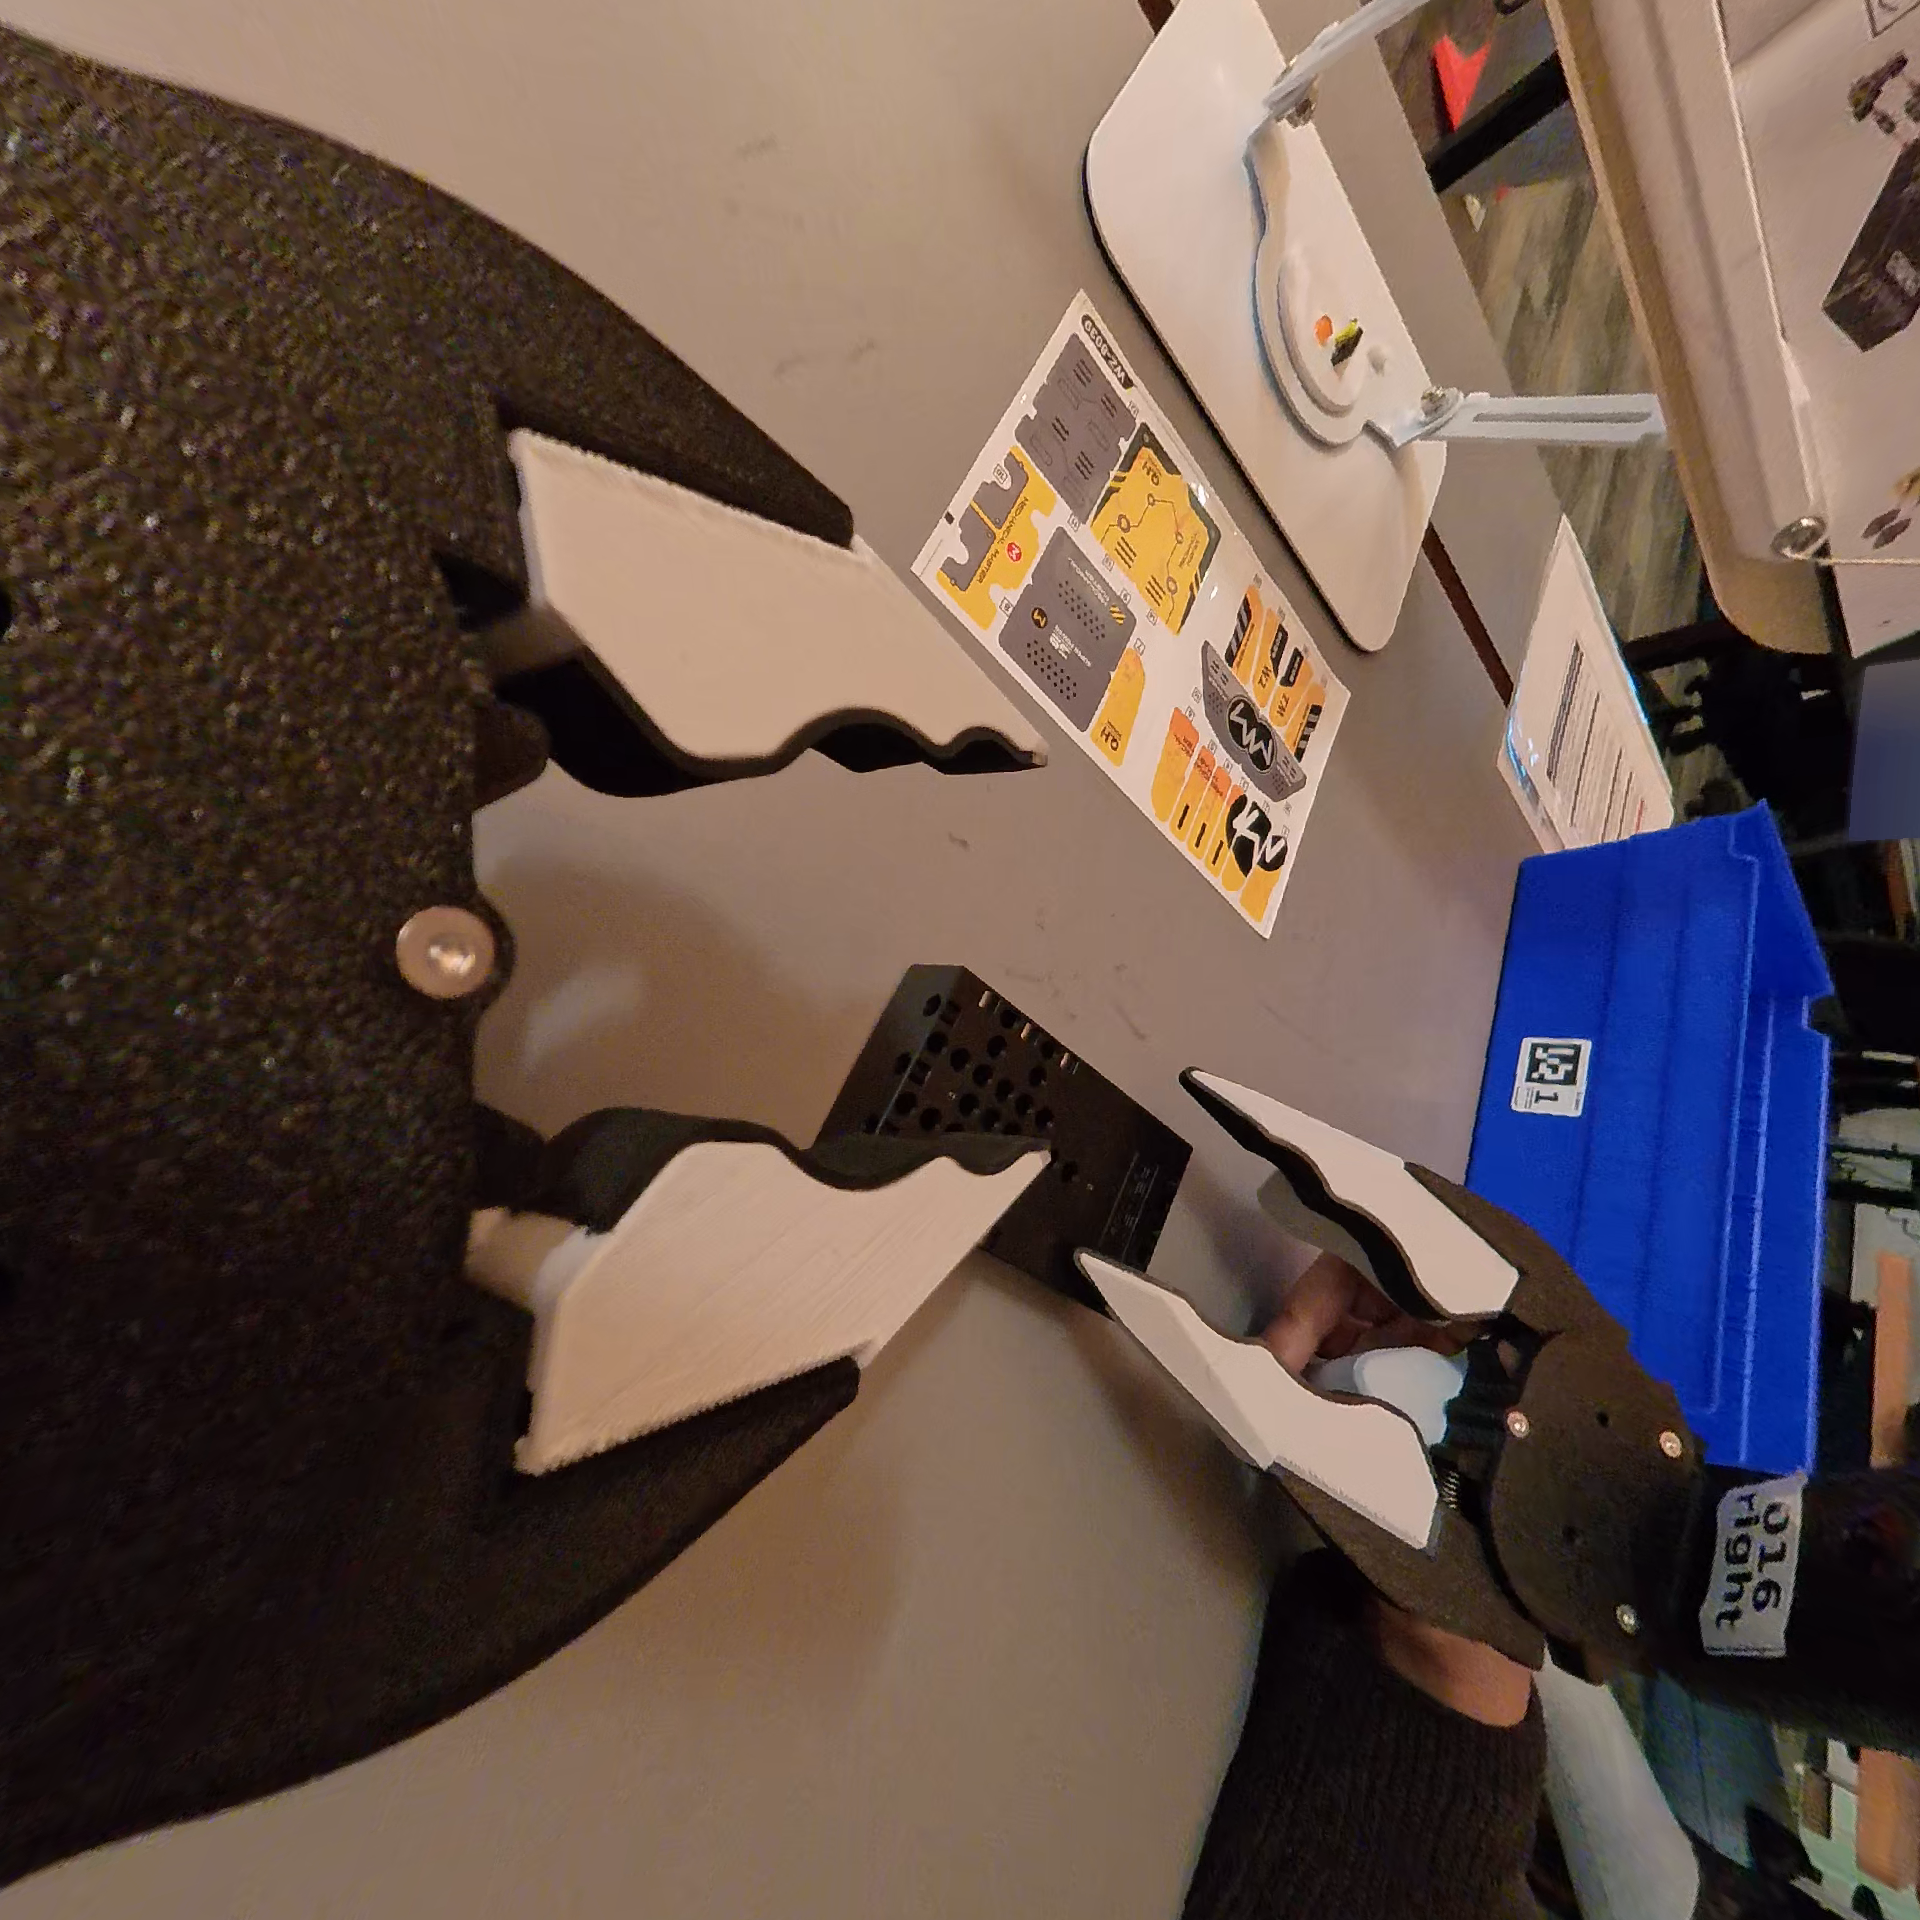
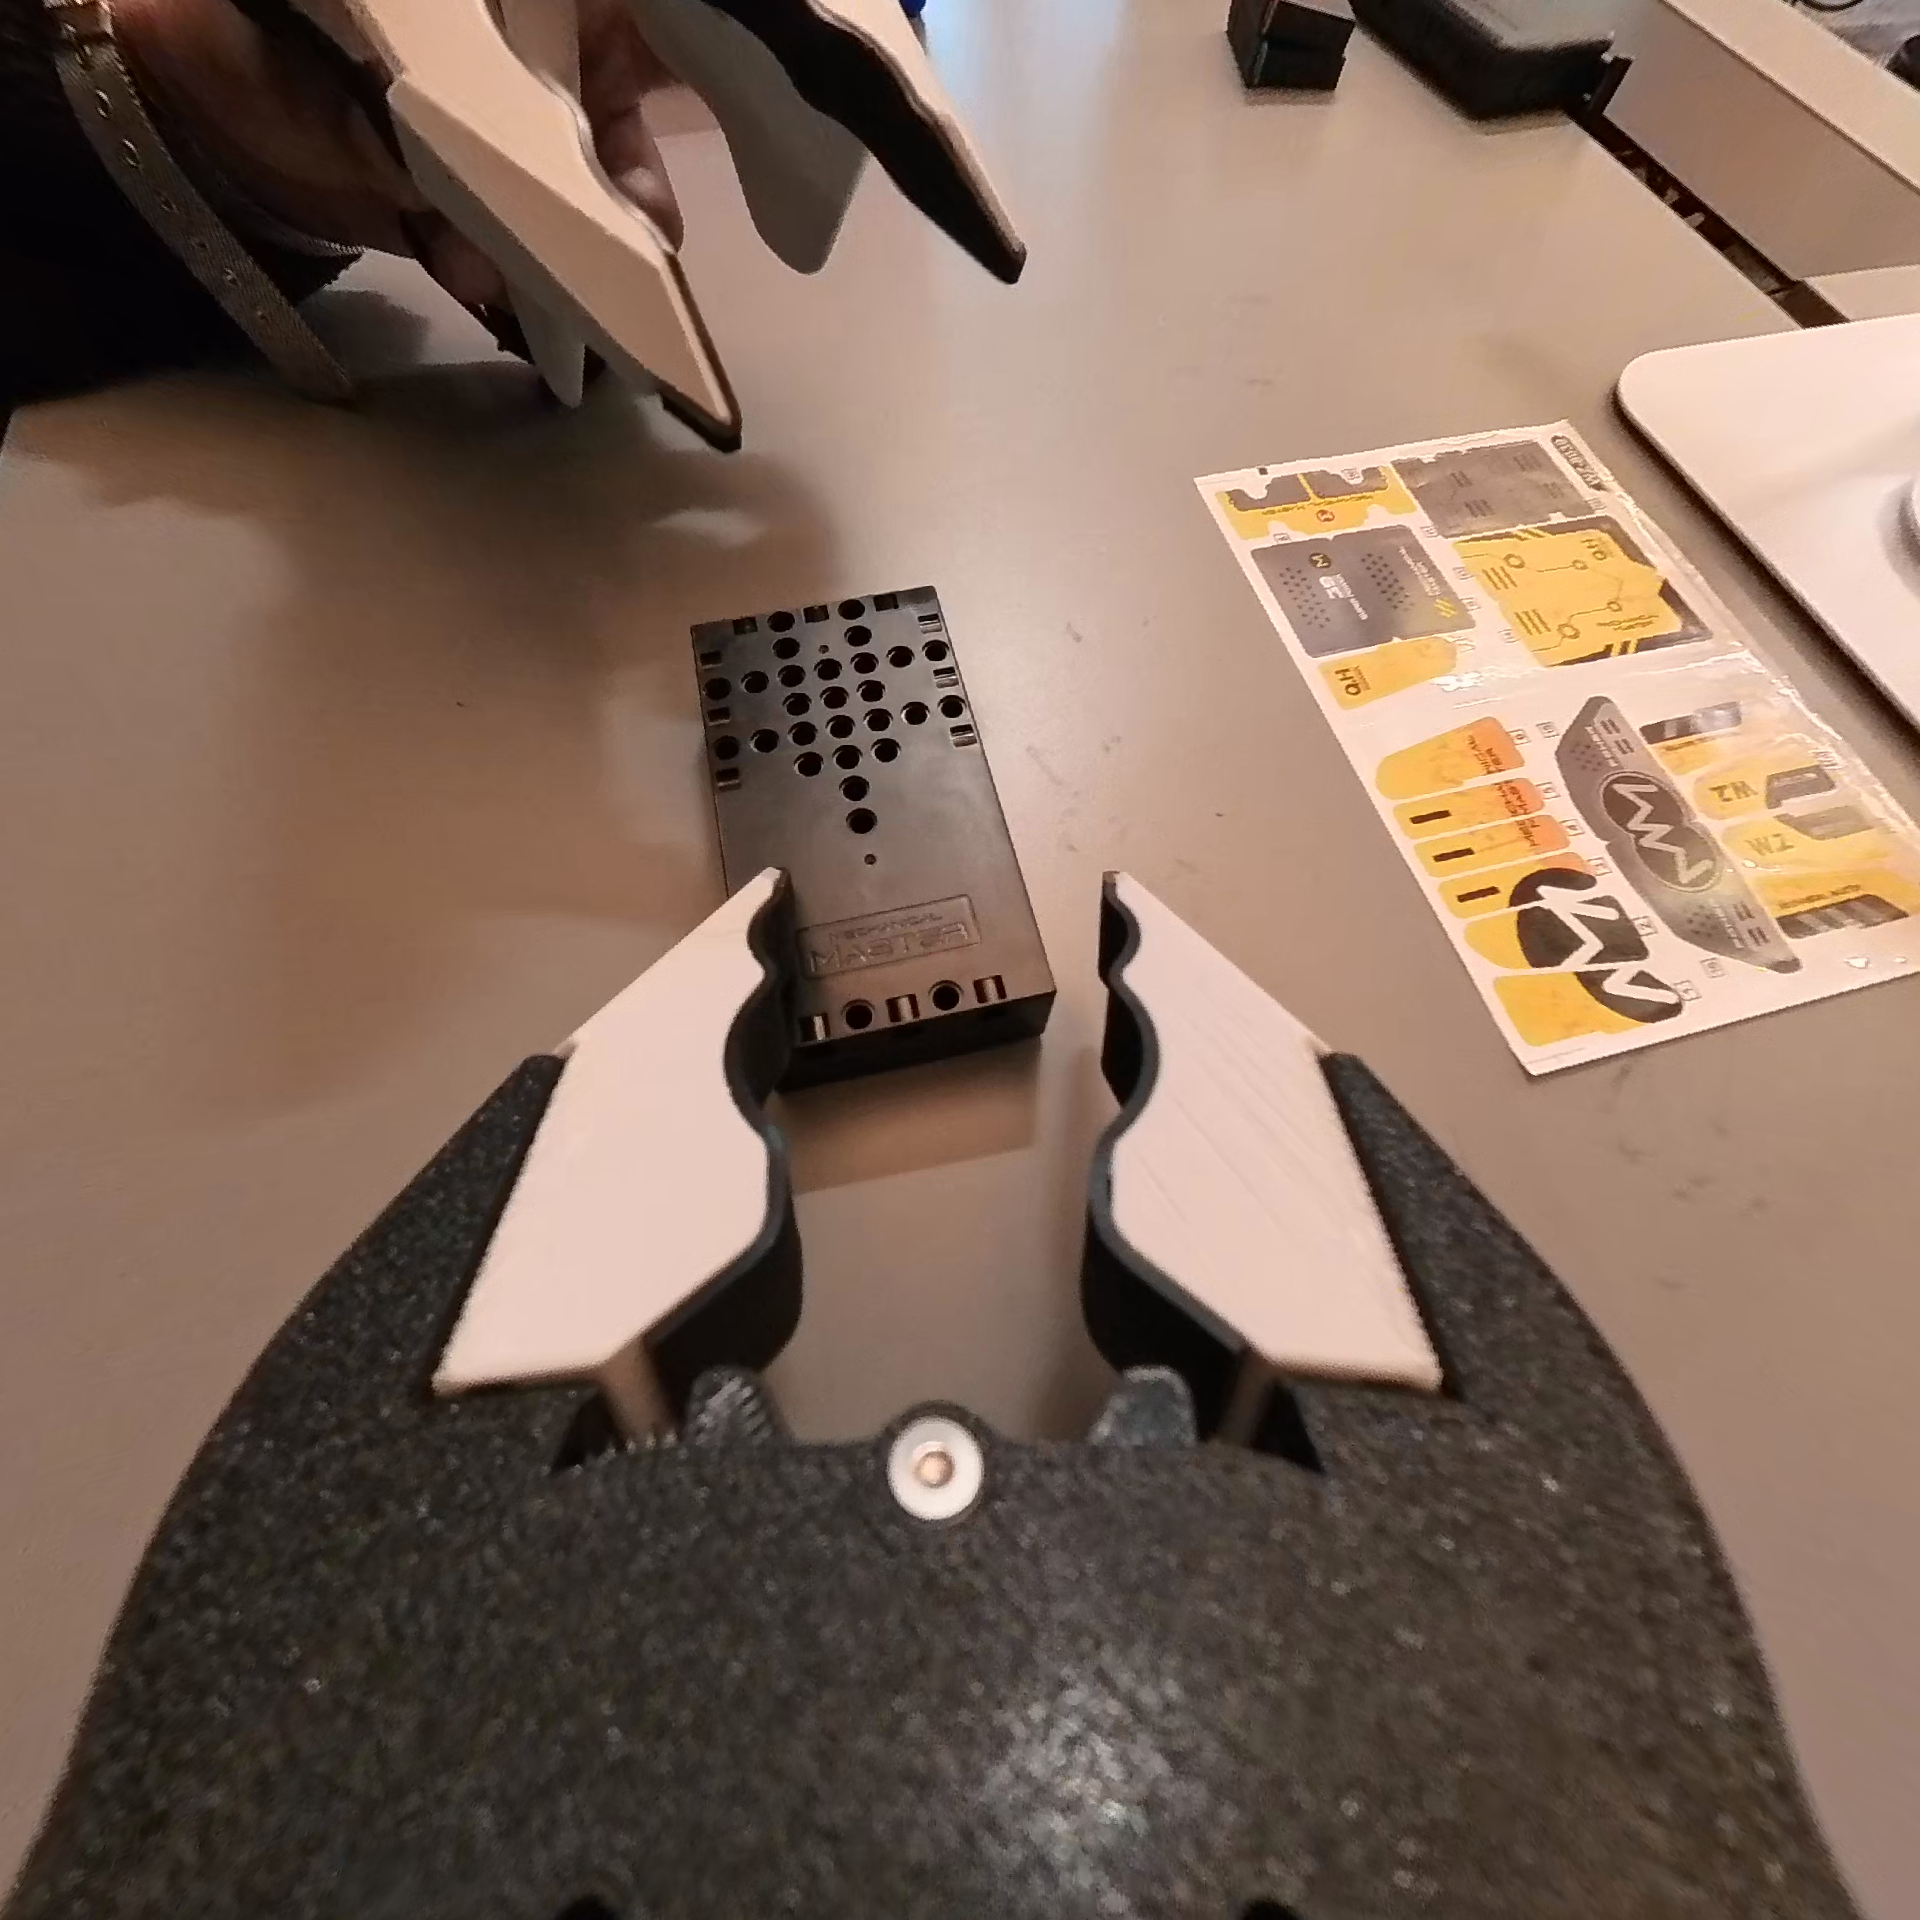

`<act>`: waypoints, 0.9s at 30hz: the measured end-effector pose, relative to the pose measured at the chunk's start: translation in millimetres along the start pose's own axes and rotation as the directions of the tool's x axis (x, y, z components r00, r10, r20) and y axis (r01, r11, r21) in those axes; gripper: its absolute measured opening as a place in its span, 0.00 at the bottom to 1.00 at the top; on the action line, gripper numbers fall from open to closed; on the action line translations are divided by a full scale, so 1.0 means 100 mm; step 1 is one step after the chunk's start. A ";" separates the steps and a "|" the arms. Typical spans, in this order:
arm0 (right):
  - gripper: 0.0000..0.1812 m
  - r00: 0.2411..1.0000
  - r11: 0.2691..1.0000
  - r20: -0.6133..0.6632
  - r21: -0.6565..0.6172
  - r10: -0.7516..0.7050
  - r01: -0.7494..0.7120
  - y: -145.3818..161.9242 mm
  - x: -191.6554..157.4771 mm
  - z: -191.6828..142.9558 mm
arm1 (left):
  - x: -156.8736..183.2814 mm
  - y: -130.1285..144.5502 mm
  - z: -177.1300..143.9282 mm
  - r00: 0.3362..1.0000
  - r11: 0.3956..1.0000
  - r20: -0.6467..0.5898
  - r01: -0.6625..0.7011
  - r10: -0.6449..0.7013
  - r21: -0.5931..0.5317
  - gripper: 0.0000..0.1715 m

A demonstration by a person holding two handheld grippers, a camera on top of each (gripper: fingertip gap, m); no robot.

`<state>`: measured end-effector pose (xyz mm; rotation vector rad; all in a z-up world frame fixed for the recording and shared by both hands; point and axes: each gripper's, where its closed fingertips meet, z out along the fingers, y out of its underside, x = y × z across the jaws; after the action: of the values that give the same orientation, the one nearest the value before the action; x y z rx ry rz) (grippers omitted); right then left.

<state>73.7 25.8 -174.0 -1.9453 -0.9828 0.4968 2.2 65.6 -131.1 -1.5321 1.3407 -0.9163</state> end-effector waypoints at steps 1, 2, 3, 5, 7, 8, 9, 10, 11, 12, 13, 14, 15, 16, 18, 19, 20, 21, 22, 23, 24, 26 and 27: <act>0.33 1.000 1.000 0.001 0.000 0.001 -0.001 0.00 0.00 0.00 | -0.01 0.00 0.00 1.000 1.000 0.000 0.010 -0.010 0.003 0.40; 0.33 1.000 1.000 0.002 0.000 0.002 -0.002 0.00 0.00 0.00 | -0.02 -0.01 -0.01 1.000 1.000 -0.001 0.021 -0.021 0.006 0.40; 0.33 1.000 1.000 0.002 0.000 0.002 -0.002 0.00 0.00 0.00 | -0.03 -0.01 -0.01 0.999 0.999 -0.003 0.034 -0.034 0.007 0.40; 0.33 1.000 1.000 -0.001 0.000 0.000 0.000 0.00 0.00 0.00 | -0.03 0.00 -0.02 0.999 0.999 -0.016 0.052 -0.052 0.001 0.40; 0.33 1.000 1.000 -0.005 0.000 0.001 -0.001 0.00 0.00 0.00 | 0.00 0.02 -0.01 0.998 0.999 -0.030 0.050 -0.051 -0.012 0.40; 0.33 1.000 1.000 -0.005 -0.001 0.002 -0.002 0.00 0.00 0.01 | 0.01 0.03 0.00 0.998 0.999 -0.032 0.045 -0.045 -0.020 0.40; 0.33 1.000 1.000 -0.003 -0.001 0.005 -0.005 0.00 0.00 0.01 | 0.02 0.04 0.01 0.999 0.999 -0.034 0.039 -0.040 -0.028 0.40; 0.33 1.000 1.000 0.000 -0.002 0.009 -0.009 0.00 0.00 0.01 | 0.03 0.06 0.02 0.999 0.999 -0.037 0.034 -0.035 -0.035 0.40; 0.33 1.000 1.000 0.004 -0.002 0.014 -0.014 0.00 0.00 0.01 | 0.04 0.07 0.03 0.999 0.999 -0.041 0.031 -0.033 -0.042 0.40; 0.33 1.000 1.000 0.007 -0.003 0.017 -0.017 0.00 0.00 0.01 | 0.04 0.08 0.03 0.999 0.998 -0.044 0.030 -0.032 -0.049 0.40; 0.33 1.000 1.000 0.009 -0.003 0.019 -0.019 0.00 0.00 0.01 | 0.04 0.08 0.03 0.998 0.998 -0.045 0.031 -0.033 -0.054 0.40; 0.33 1.000 1.000 0.010 -0.003 0.021 -0.021 0.00 0.00 0.01 | 0.04 0.09 0.03 0.998 0.998 -0.046 0.033 -0.036 -0.059 0.40; 0.33 1.000 1.000 0.012 -0.003 0.023 -0.023 0.00 0.00 0.01 | 0.04 0.09 0.04 0.998 0.997 -0.046 0.036 -0.039 -0.061 0.40; 0.33 1.000 1.000 0.015 -0.004 0.027 -0.027 0.00 0.00 0.01 | 0.04 0.09 0.04 0.998 0.997 -0.049 0.041 -0.044 -0.062 0.40; 0.33 0.999 0.999 0.022 -0.006 0.035 -0.034 0.01 0.00 0.01 | 0.03 0.10 0.04 0.996 0.996 -0.055 0.060 -0.064 -0.063 0.40; 0.33 0.999 0.999 0.024 -0.006 0.037 -0.037 0.01 0.00 0.01 | 0.01 0.10 0.04 0.995 0.995 -0.058 0.075 -0.079 -0.063 0.40; 0.33 0.999 0.999 0.026 -0.007 0.040 -0.039 0.01 0.00 0.01 | 0.00 0.09 0.04 0.993 0.994 -0.063 0.093 -0.097 -0.061 0.40; 0.33 0.999 0.999 0.029 -0.007 0.043 -0.043 0.01 0.00 0.02 | -0.01 0.09 0.03 0.991 0.992 -0.067 0.112 -0.116 -0.060 0.40; 0.33 0.998 0.999 0.032 -0.008 0.047 -0.047 0.01 0.00 0.02 | -0.03 0.09 0.03 0.988 0.990 -0.072 0.131 -0.136 -0.059 0.40; 0.33 0.998 0.999 0.035 -0.009 0.050 -0.050 0.01 0.00 0.02 | -0.04 0.09 0.03 0.985 0.987 -0.079 0.150 -0.154 -0.058 0.40; 0.33 0.998 0.999 0.036 -0.010 0.051 -0.051 0.01 0.00 0.02 | -0.05 0.09 0.03 0.982 0.985 -0.085 0.164 -0.169 -0.059 0.40; 0.33 0.998 0.999 0.034 -0.009 0.049 -0.049 0.01 0.00 0.02 | -0.06 0.10 0.03 0.979 0.982 -0.087 0.178 -0.183 -0.063 0.40; 0.33 0.998 0.999 0.031 -0.008 0.046 -0.045 0.01 0.00 0.02 | -0.06 0.10 0.03 0.980 0.982 -0.086 0.176 -0.181 -0.063 0.40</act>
<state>73.0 26.2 -175.9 -1.9756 -0.9632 0.5515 0.5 71.4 -141.4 -1.6926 1.3172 -1.0801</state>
